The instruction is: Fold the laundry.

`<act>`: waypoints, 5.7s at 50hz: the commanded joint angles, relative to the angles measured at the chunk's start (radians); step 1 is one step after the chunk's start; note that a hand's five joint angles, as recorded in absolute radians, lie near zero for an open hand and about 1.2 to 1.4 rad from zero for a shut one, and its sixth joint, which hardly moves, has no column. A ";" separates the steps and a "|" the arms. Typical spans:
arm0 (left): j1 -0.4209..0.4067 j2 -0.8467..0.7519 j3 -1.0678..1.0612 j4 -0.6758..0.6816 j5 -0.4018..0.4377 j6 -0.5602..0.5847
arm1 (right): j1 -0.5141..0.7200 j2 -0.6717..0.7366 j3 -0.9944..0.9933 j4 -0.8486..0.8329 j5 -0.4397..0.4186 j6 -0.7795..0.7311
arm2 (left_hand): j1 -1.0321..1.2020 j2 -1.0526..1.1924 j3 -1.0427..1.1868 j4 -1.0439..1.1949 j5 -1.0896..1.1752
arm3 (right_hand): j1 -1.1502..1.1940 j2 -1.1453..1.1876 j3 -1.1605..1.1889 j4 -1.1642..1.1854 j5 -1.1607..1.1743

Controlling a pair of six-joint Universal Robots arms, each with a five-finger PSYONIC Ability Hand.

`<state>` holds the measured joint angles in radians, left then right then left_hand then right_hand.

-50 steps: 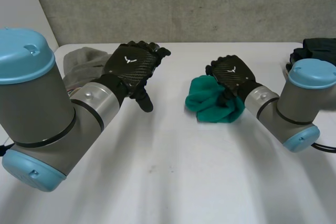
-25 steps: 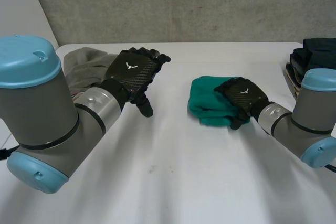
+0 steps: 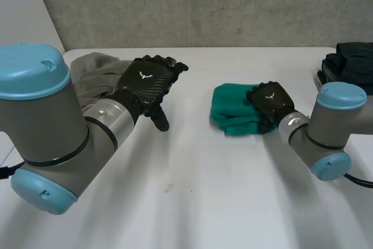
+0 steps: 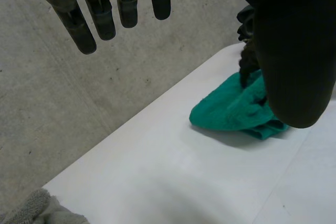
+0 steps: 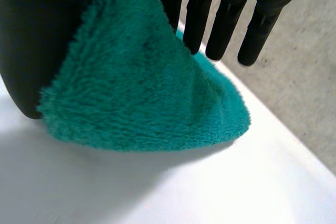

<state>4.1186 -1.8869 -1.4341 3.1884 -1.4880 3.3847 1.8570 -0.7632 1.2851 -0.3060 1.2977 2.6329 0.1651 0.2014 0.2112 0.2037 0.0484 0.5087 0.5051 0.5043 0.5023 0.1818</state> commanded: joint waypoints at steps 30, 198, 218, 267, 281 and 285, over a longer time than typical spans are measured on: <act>0.011 0.014 -0.023 -0.001 0.000 0.001 | 0.050 -0.046 -0.161 -0.059 0.049 -0.001 | 0.042 0.006 -0.004 0.004 -0.015 | 0.888 0.891 0.892 0.894 1.040; -0.047 -0.028 -0.055 0.030 -0.006 -0.107 | 0.105 -0.610 0.746 -0.005 -0.011 -0.212 | 0.045 0.009 -0.001 0.007 -0.012 | -0.297 -0.294 -0.293 -0.291 -0.145; -0.043 -0.029 -0.065 0.031 -0.005 -0.111 | 0.105 -0.410 0.778 -0.381 -0.012 -0.232 | 0.045 0.009 -0.001 0.007 -0.012 | 0.031 0.034 0.035 0.037 0.183; -0.040 -0.026 -0.034 0.028 -0.008 -0.103 | -0.524 0.070 -0.316 -0.673 -0.280 0.317 | 0.054 0.018 0.008 0.016 -0.004 | 0.888 0.891 0.892 0.894 1.040; -0.037 -0.043 -0.046 0.030 -0.008 -0.102 | -0.705 0.113 -0.101 -0.730 -0.472 0.388 | 0.054 0.018 0.008 0.016 -0.004 | 0.888 0.891 0.892 0.894 1.040; -0.038 -0.037 -0.045 0.030 -0.008 -0.102 | -0.714 -0.020 -0.037 -0.648 -0.417 0.388 | 0.051 0.015 0.005 0.013 -0.006 | 0.699 0.703 0.703 0.705 0.851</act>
<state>4.0816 -1.9287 -1.4814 3.2185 -1.4957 3.2817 1.1652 -0.6193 1.1572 -1.0412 0.8170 3.0256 0.1651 0.2014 0.2112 0.2037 0.0483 1.0154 1.1399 1.1720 1.1948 0.9723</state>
